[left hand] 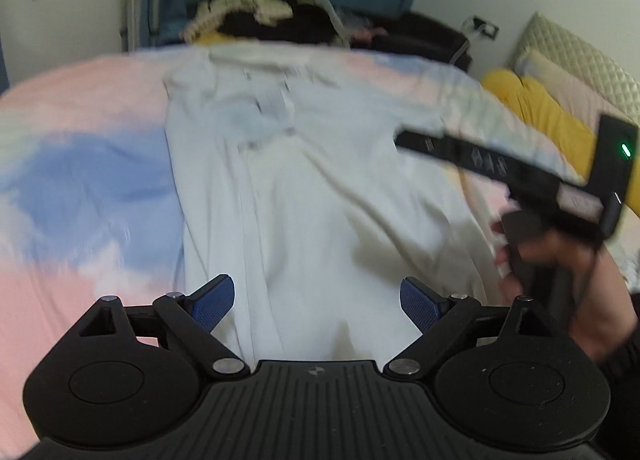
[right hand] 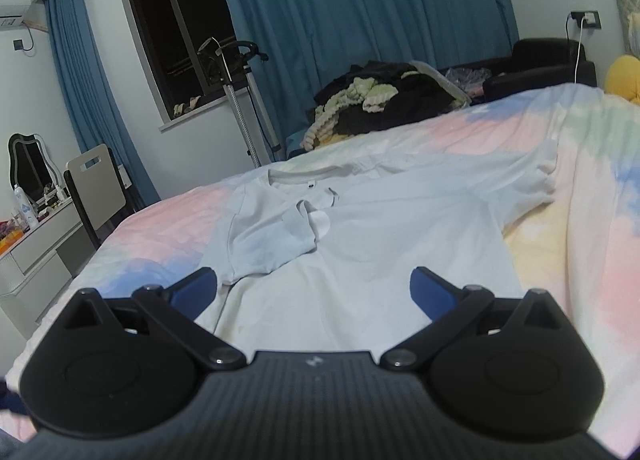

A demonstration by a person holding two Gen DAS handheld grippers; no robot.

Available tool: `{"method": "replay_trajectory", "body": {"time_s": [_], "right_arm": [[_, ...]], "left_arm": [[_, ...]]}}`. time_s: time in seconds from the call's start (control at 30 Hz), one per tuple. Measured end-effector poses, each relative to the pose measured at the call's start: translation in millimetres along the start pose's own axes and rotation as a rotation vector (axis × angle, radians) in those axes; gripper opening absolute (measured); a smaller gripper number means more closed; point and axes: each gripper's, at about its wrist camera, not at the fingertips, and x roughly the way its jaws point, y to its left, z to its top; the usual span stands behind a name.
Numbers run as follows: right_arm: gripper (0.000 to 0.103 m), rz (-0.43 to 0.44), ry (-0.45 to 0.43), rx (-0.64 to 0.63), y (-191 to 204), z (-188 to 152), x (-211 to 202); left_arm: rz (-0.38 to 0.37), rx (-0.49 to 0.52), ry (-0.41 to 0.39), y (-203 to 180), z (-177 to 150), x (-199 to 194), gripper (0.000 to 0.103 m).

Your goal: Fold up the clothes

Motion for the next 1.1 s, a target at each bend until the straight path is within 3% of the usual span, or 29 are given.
{"method": "replay_trajectory", "body": {"time_s": [0.23,0.33,0.43,0.63,0.83,0.93,1.07,1.1], "right_arm": [[0.103,-0.026,-0.02,-0.03,-0.7,0.9,-5.7],[0.103,-0.032,-0.02,-0.036,-1.2,-0.2,-3.2],[0.103,-0.032,-0.038,0.001,-9.4,3.8,4.7],[0.103,-0.147,-0.076,0.126,-69.5,46.1,58.4],[0.103,-0.331,-0.019,0.484,-190.9,53.6,132.6],[0.099,-0.33,-0.017,0.623,-238.4,40.6,161.9],[0.096,-0.27,-0.143,0.616,-265.1,41.6,187.4],[0.09,-0.263,-0.153,0.599,-267.6,45.9,194.6]], "left_arm": [[0.08,-0.006,-0.188,-0.3,34.4,35.9,0.094],[0.156,0.079,-0.306,3.3,29.3,64.3,0.096],[0.205,0.023,-0.218,19.2,23.1,98.7,0.096],[0.182,-0.118,-0.144,38.7,14.6,113.7,0.096],[0.124,-0.16,-0.147,48.9,17.5,129.0,0.096],[0.091,-0.172,-0.156,55.5,21.3,139.9,0.096],[0.061,-0.212,-0.152,67.3,27.0,155.7,0.097],[0.052,-0.219,-0.152,70.0,28.3,158.4,0.097]]}}
